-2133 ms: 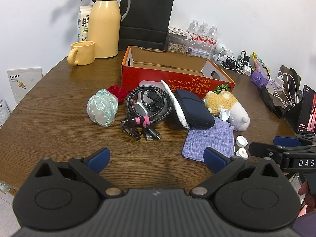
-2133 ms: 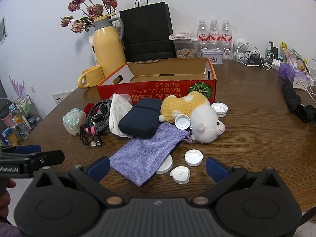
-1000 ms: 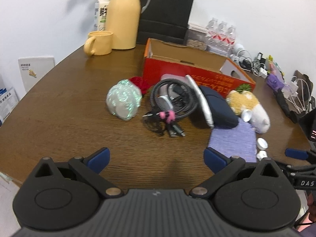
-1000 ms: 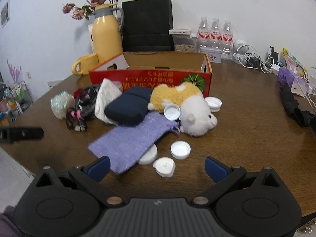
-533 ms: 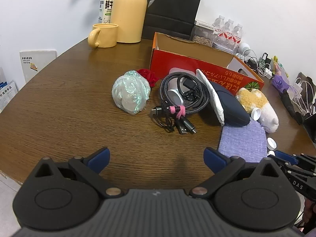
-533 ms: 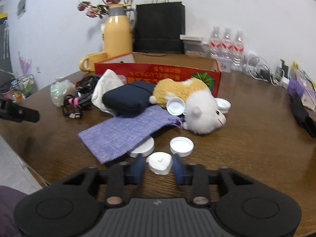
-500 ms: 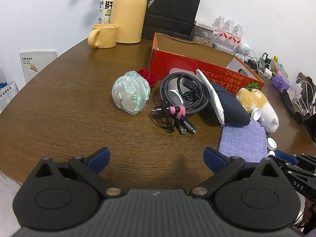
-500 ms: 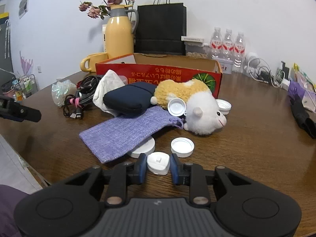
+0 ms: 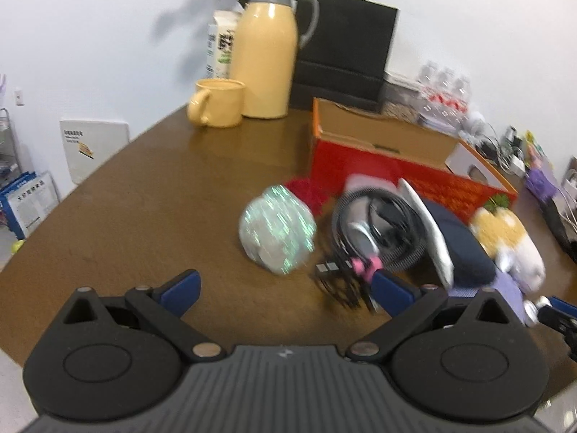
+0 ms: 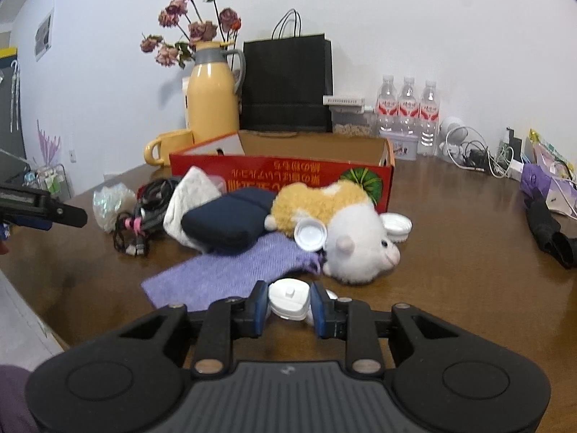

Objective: Organize objects
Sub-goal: 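Grasp the white bottle cap with the right gripper while the left gripper grasps the clear plastic bundle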

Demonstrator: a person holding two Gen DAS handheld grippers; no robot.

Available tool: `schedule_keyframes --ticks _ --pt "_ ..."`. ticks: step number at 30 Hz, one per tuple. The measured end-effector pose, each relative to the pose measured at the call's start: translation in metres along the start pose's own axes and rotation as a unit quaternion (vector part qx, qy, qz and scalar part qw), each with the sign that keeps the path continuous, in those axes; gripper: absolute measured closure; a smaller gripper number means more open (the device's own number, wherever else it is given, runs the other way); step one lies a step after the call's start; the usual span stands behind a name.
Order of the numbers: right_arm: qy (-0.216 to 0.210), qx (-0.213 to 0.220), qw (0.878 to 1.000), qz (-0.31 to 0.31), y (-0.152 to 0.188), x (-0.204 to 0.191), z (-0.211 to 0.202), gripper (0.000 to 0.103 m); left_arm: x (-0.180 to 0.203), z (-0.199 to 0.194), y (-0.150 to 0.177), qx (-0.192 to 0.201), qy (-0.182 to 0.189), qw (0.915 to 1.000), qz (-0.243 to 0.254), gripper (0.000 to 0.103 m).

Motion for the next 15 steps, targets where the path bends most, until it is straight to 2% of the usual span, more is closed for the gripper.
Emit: schedule_keyframes --ticks 5,12,14,15 --pt "-0.007 0.022 1.000 -0.003 -0.016 -0.002 0.001 0.079 -0.011 0.020 -0.015 0.010 -0.020 0.9996 -0.018 0.000" --pt "-0.011 0.041 0.999 -0.008 -0.035 -0.007 0.006 0.079 -0.011 0.045 -0.033 0.028 -0.021 0.9993 -0.013 0.001" --pt "-0.013 0.044 0.999 -0.009 -0.039 -0.009 0.009 0.079 -0.011 0.052 -0.034 0.029 -0.029 0.9991 -0.010 0.004" --pt "-0.015 0.046 0.999 -0.009 -0.041 -0.009 0.010 0.079 -0.011 0.056 -0.034 0.027 -0.029 0.9992 -0.011 0.009"
Point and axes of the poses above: each gripper's, at about its wrist camera, not at the fingertips, and z roughly the way its jaws point, x to its right, y to its underside, the point moved 10 cm from there along z, roughly the way its jaws point, and after that the axes turned 9 degrees about -x, right-handed, at the moved point
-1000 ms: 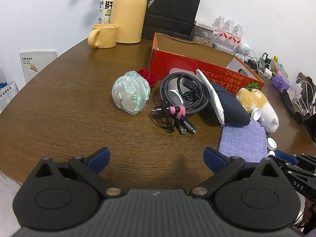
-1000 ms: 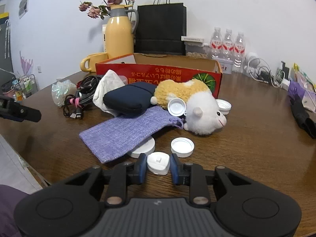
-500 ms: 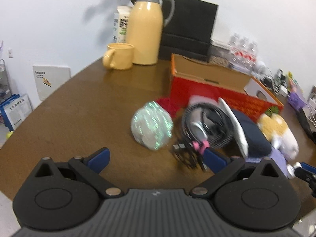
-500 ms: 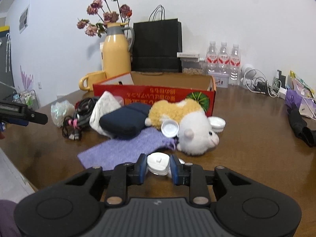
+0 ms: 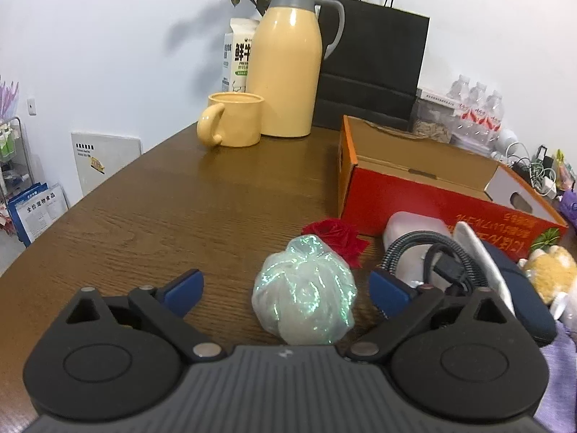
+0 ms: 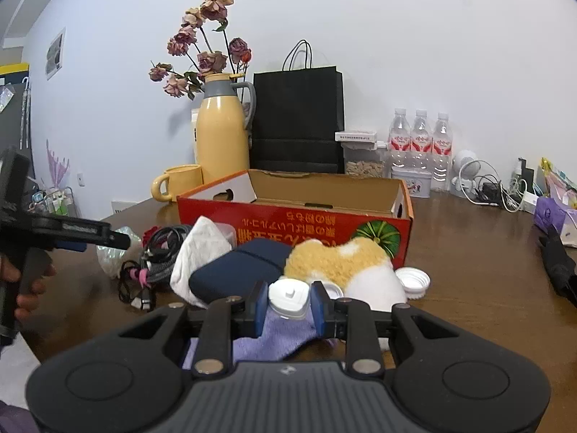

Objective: Organize objects
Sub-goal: 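Grasp the white bottle cap with the right gripper while the left gripper grasps the clear plastic bundle, then carry both items into the cardboard box and open both grippers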

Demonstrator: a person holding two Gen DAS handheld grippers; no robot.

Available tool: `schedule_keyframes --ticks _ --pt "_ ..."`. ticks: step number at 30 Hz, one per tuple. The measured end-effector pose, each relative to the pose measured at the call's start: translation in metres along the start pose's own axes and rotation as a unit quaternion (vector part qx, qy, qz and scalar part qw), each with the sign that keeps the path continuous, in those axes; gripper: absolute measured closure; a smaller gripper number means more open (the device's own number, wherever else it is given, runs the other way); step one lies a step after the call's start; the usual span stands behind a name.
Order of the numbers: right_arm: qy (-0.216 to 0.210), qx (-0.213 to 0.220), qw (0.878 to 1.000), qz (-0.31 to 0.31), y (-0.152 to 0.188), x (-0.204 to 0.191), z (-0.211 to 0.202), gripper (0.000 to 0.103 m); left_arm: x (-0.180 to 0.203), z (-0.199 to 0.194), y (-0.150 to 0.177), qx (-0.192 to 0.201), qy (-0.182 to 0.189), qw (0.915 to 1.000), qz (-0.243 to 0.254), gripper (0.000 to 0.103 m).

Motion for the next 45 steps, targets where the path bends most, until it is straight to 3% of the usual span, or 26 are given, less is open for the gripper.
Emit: schedule_keyframes --ticks 4,7,16,26,36,45 --pt "-0.004 0.002 1.000 0.000 -0.006 -0.002 0.008 0.079 0.001 0.008 0.006 -0.016 0.015 0.9997 -0.008 0.046" --pt "-0.005 0.004 1.000 0.000 -0.010 -0.001 0.015 0.079 0.001 0.002 0.007 -0.004 0.024 0.9997 -0.007 0.056" --pt "-0.006 0.024 1.000 0.009 -0.035 0.006 0.036 0.079 0.016 -0.031 -0.025 0.056 0.041 0.9976 0.008 0.057" --pt "0.015 0.069 0.997 0.007 -0.104 0.024 0.059 0.079 0.075 -0.030 -0.088 0.092 0.061 0.9928 0.046 0.057" --pt "0.044 0.027 0.999 0.010 -0.146 0.044 0.111 0.079 0.137 0.019 -0.122 0.043 0.060 0.9935 0.087 0.057" --pt "0.045 -0.086 0.995 0.026 -0.131 0.061 0.180 0.079 0.161 0.072 -0.117 -0.026 0.021 0.9926 0.117 0.057"
Point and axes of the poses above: each gripper's, at about its wrist camera, not at the fingertips, and z roughly the way its jaws point, x to its right, y to its underside, the point moved 10 cm from there along z, roughly the way its jaws point, and after that the axes turned 9 degrees about -x, right-handed, at the moved point
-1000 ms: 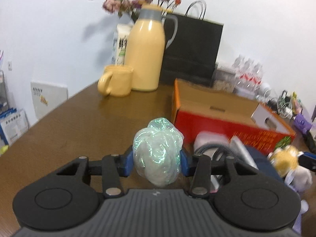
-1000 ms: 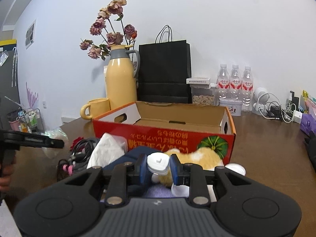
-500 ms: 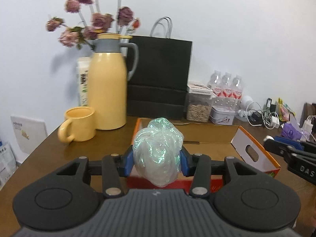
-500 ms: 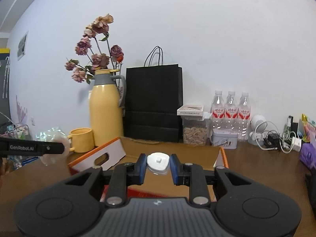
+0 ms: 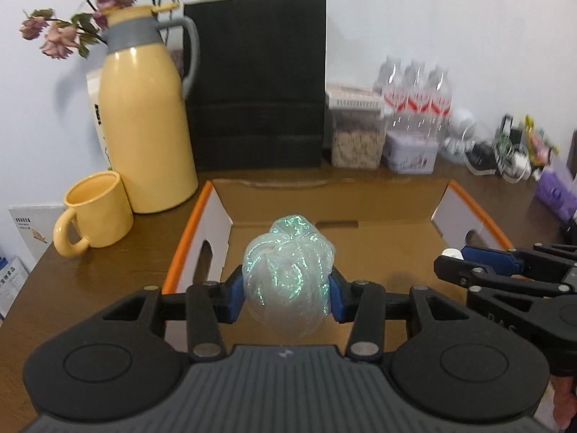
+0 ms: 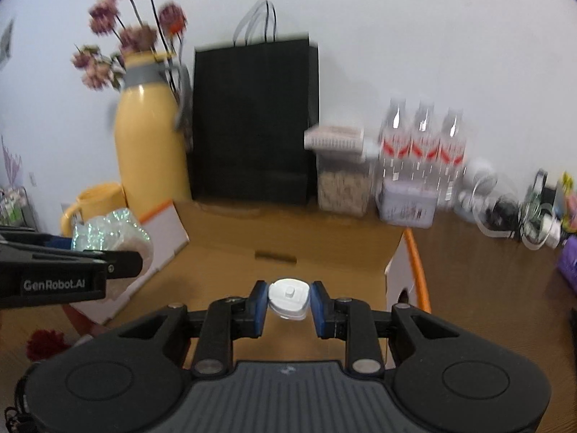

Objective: Organize objects
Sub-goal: 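Carry both items into the cardboard box and open both grippers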

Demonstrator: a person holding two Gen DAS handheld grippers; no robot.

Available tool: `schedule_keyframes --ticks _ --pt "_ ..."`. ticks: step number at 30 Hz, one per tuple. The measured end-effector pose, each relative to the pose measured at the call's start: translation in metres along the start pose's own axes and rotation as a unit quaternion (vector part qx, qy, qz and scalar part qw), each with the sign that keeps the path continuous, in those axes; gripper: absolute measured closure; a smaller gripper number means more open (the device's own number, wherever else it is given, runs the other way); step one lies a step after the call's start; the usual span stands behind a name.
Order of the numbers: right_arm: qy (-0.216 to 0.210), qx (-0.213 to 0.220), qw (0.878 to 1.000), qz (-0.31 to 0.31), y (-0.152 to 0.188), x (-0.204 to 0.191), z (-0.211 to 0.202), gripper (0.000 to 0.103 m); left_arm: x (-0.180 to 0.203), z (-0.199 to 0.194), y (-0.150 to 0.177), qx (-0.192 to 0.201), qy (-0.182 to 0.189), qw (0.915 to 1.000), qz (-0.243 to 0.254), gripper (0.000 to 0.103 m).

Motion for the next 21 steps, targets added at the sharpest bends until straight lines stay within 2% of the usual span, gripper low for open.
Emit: schedule_keyframes --ticks 5,8,11,12,13,14,16,17,18,19,21 --pt "0.003 -0.042 0.999 0.012 0.010 0.002 0.023 0.079 0.005 0.019 0.003 -0.031 -0.012 0.9994 0.009 0.057" --pt "0.007 -0.056 0.998 0.011 0.015 0.000 0.031 0.078 0.004 0.027 0.008 -0.047 -0.021 0.9987 0.004 0.052" --pt "0.012 -0.061 0.998 0.013 0.018 -0.002 0.032 0.077 0.002 0.029 0.013 -0.049 -0.023 0.9985 0.001 0.041" --pt "0.015 -0.062 0.998 0.011 0.019 -0.002 0.032 0.074 0.000 0.028 0.014 -0.047 -0.023 0.9986 -0.002 0.027" --pt "0.017 -0.064 0.998 0.010 0.020 -0.002 0.032 0.063 -0.001 0.027 0.013 -0.044 -0.024 0.9987 -0.004 0.016" --pt "0.019 -0.063 0.998 0.012 0.019 -0.001 0.032 0.056 -0.003 0.024 0.012 -0.036 -0.027 0.9990 -0.007 0.014" --pt "0.031 -0.059 0.998 0.018 0.020 0.003 0.030 0.035 -0.007 0.019 0.010 -0.025 -0.030 0.9992 -0.011 0.000" --pt "0.033 -0.059 0.998 0.020 0.020 0.004 0.028 0.030 -0.008 0.017 0.008 -0.020 -0.029 0.9993 -0.015 0.000" --pt "0.026 -0.059 0.998 0.023 0.020 0.005 0.027 0.018 -0.010 0.016 0.008 -0.019 -0.028 0.9992 -0.019 0.000" --pt "0.021 -0.058 0.998 0.026 0.021 0.005 0.026 0.011 -0.010 0.015 0.008 -0.020 -0.028 0.9992 -0.020 0.000" --pt "0.024 -0.057 0.998 0.026 0.021 0.005 0.023 0.008 -0.012 0.012 0.009 -0.019 -0.032 0.9991 -0.021 0.000"
Point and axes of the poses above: each gripper's, at about its wrist camera, not at the fingertips, and z roughly the way its jaws point, x to its right, y to its underside, the point moved 10 cm from there along z, roughly the way its jaws point, and after that the axes turned 9 degrees about -x, right-handed, at the moved point
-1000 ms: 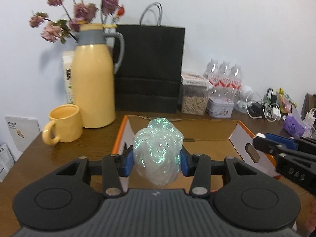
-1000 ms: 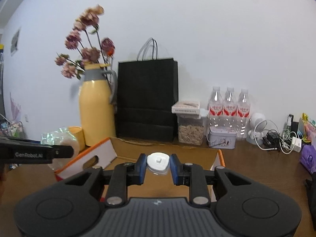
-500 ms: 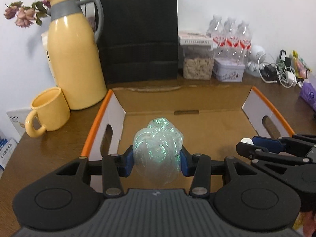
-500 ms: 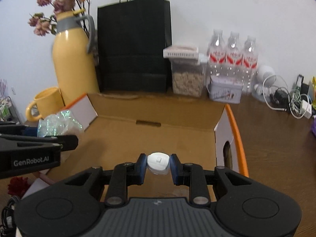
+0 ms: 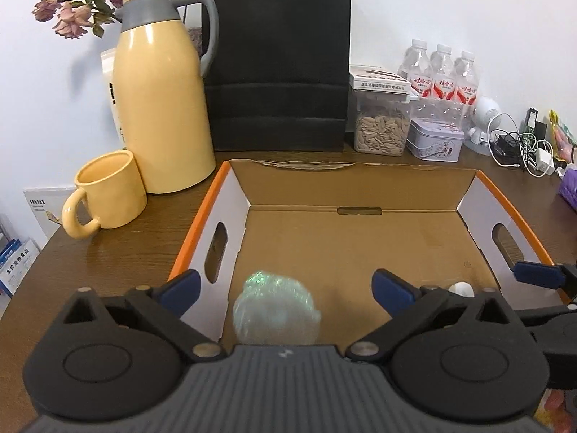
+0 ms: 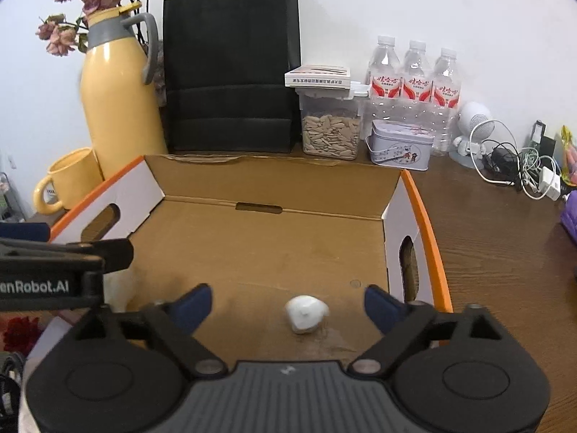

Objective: Organize objects
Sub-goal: 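Carry both items into the cardboard box and open both grippers, then withdraw both grippers from the box back over the cluttered table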

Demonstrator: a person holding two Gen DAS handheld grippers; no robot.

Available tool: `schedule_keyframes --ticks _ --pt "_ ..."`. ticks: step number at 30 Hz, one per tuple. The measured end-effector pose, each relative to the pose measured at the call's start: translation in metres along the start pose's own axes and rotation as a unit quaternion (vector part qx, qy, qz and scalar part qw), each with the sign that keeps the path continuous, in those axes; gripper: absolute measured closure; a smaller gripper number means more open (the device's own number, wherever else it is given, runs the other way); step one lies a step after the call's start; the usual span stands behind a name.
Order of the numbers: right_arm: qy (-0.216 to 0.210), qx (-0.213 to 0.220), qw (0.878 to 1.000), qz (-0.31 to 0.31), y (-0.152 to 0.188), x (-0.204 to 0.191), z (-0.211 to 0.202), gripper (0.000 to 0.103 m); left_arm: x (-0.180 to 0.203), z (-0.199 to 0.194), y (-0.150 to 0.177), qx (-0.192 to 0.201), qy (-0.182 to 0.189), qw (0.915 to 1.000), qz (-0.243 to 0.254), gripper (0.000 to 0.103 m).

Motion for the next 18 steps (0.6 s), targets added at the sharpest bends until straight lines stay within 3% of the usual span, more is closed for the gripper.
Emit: schedule_keyframes --ticks 2,11,18 --pt "0.004 0.000 1.000 -0.001 0.001 0.000 -0.002 0.000 -0.001 -0.002 0.000 0.001 -0.003 1.0000 0.000 0.000" --pt "0.014 0.011 1.000 -0.004 0.000 0.003 -0.020 0.000 -0.005 -0.017 0.003 0.012 -0.003 0.9999 -0.002 0.000" --pt "0.010 0.044 0.999 -0.020 -0.004 0.002 -0.055 0.000 -0.015 -0.043 0.004 0.044 0.005 0.9990 0.001 0.000"
Point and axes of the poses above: each gripper's, at about its wrist camera, not at the fingertips, and z roughly the way its jaws point, x to its right, y to its underside, the point moved 10 cm from there along z, roughly the way its jaws point, and after that the axes turned 9 degrees about -x, right-handed, at the moved point
